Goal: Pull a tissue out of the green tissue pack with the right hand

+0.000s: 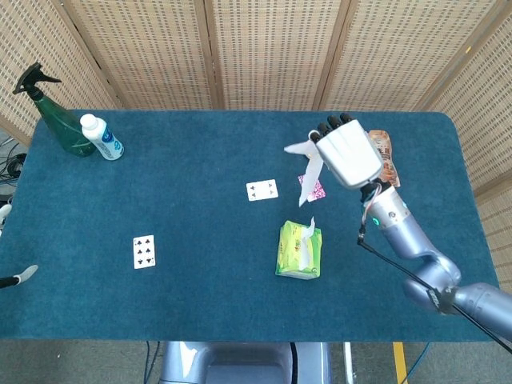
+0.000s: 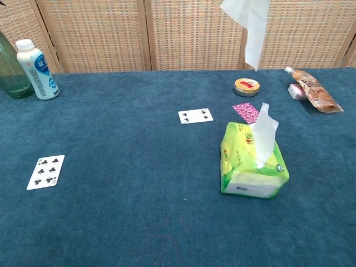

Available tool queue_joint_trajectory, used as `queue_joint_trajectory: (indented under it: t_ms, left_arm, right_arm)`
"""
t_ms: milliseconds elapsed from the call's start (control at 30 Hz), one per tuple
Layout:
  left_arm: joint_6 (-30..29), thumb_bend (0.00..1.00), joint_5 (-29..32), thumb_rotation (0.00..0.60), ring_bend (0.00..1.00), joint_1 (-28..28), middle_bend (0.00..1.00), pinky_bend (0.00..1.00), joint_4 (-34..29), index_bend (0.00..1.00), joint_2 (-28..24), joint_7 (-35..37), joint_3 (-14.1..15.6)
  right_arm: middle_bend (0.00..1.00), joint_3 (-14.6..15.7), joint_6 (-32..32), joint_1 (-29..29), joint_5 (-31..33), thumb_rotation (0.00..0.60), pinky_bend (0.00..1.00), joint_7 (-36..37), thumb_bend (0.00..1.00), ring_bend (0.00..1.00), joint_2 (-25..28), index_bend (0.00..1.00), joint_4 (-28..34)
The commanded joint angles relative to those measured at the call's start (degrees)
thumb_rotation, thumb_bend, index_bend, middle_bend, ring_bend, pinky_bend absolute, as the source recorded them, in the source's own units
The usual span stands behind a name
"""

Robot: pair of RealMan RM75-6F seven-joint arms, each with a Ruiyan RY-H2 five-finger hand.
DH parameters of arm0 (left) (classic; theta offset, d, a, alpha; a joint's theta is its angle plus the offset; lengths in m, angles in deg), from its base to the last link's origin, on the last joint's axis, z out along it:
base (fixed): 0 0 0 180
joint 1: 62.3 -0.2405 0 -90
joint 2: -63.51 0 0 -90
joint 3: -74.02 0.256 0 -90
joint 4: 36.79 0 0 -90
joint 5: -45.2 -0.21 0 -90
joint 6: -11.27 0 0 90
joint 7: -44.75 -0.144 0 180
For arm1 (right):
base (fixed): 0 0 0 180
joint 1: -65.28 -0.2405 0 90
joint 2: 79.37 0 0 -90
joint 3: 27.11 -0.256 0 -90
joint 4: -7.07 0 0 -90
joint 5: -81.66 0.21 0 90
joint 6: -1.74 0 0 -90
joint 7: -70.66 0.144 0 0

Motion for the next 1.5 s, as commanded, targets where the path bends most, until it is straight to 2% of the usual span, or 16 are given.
queue_joint_trajectory:
  t_ms: [33,200,333,500,700,733,800,867,933,967,1067,1300,1500]
  left_arm:
    - [1.39,0.0,1.16,0.6,0.0,0.61,0.0,0.0,0.42,0.0,0.09,0.05,-0.27]
    - [3.14,0.0,2.97,0.6,0.0,1.33,0.0,0.0,1.12,0.0,0.02,0.67,-0.87]
    - [4.35,0.0,4.09,0.6,0.0,1.74,0.0,0.0,1.59,0.0,-0.05,1.0,-1.13]
    - [5.37,0.0,4.83,0.6,0.0,2.23,0.0,0.0,1.95,0.0,0.14,0.67,-1.27]
    - [6.21,0.0,5.13,0.6,0.0,2.78,0.0,0.0,1.78,0.0,0.59,-0.83,-1.11]
    - [6.17,0.0,5.12,0.6,0.0,2.8,0.0,0.0,1.75,0.0,0.68,-1.1,-1.08]
    - [6.13,0.0,5.07,0.6,0.0,2.89,0.0,0.0,1.56,0.0,0.84,-1.67,-1.03]
    - [6.15,0.0,5.1,0.6,0.0,2.96,0.0,0.0,1.41,0.0,0.94,-2.12,-0.99]
    - [6.2,0.0,5.16,0.6,0.0,3.04,0.0,0.0,1.25,0.0,1.04,-2.56,-0.97]
    - [6.17,0.0,5.18,0.6,0.0,3.06,0.0,0.0,1.16,0.0,1.08,-2.77,-0.95]
    - [5.94,0.0,5.04,0.6,0.0,3.06,0.0,0.0,0.94,0.0,1.18,-3.29,-0.89]
    - [4.9,0.0,4.37,0.6,0.0,2.61,0.0,0.0,0.51,0.0,1.06,-3.31,-0.65]
    - [3.17,0.0,2.93,0.6,0.0,1.76,0.0,0.0,0.31,0.0,0.71,-2.27,-0.28]
  right_arm:
    - [0.62,-3.42,3.31,-5.56,7.11,0.6,0.56,-3.68,0.57,0.51,-7.54,0.65,-7.44]
    - [0.62,-2.75,3.87,-8.39,9.89,0.6,0.56,-2.78,0.57,0.51,-14.96,0.65,-16.17]
    - [0.62,-0.09,5.78,-8.89,10.47,0.6,0.56,-0.61,0.57,0.51,-19.83,0.65,-23.1]
    - [0.62,6.26,6.29,-8.02,5.48,0.6,0.56,5.56,0.58,0.51,-24.74,0.65,-32.12]
    - [0.59,13.75,2.51,-4.74,-2.22,0.6,0.56,12.09,0.58,0.49,-26.54,0.65,-37.36]
    - [0.55,14.56,1.9,-4.12,-2.95,0.6,0.56,13.3,0.55,0.44,-26.84,0.64,-38.1]
    - [0.43,16.19,1.45,-2.8,-4.1,0.6,0.53,15.87,0.4,0.33,-26.84,0.56,-38.67]
    - [0.25,17.42,1.25,-1.76,-4.92,0.6,0.44,17.28,0.17,0.18,-26.21,0.34,-38.31]
    - [0.07,18.5,0.47,-0.71,-5.82,0.6,0.3,17.56,0.03,0.05,-25.11,0.1,-37.13]
    - [0.01,18.89,0.05,-0.15,-6.12,0.6,0.23,17.4,0.0,0.0,-24.29,0.02,-36.01]
    - [0.0,18.86,-2.18,1.57,-6.23,0.6,0.16,16.08,0.0,0.0,-21.44,0.0,-31.13]
    - [0.0,17.42,-11.62,7.69,-6.0,0.6,0.13,15.61,0.0,0.0,-11.43,0.0,-16.36]
    - [0.0,17.7,-19.01,15.71,-4.53,0.6,0.12,19.55,0.0,0.0,-2.62,0.0,-5.12]
